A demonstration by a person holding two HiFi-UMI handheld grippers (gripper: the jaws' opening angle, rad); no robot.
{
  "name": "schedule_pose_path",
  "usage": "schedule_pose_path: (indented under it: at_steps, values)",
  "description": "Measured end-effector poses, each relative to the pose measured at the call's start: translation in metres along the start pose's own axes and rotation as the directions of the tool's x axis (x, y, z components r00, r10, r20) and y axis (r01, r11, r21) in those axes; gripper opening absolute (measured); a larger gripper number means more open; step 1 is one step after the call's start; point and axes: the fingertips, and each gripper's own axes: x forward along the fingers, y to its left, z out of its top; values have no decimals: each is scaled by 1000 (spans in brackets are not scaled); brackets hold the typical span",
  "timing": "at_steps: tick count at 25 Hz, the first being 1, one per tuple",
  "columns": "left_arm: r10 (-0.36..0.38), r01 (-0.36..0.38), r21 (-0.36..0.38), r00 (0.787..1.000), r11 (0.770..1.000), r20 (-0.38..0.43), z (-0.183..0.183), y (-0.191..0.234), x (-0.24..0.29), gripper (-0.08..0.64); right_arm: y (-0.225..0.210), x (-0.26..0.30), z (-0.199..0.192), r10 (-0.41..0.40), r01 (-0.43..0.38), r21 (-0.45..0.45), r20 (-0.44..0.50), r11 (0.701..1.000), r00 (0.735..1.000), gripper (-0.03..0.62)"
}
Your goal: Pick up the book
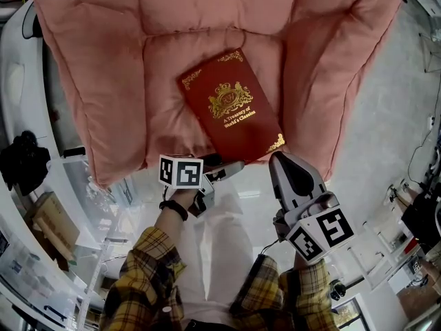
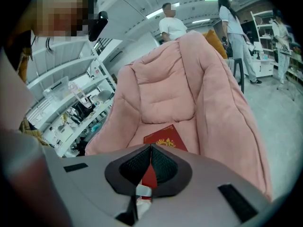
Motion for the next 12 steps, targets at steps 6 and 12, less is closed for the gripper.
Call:
schedule_pose_path:
  at_steps: [6, 12]
  values:
    - [18, -17, 40, 1000, 999, -23, 8, -10, 5, 348, -1, 0, 7, 9, -9, 9, 11, 1000, 1000, 18]
    - [-8, 9, -14, 999, 1000, 51, 20, -12, 6, 348, -4, 1, 5, 15, -15, 13, 2, 1000, 1000, 18]
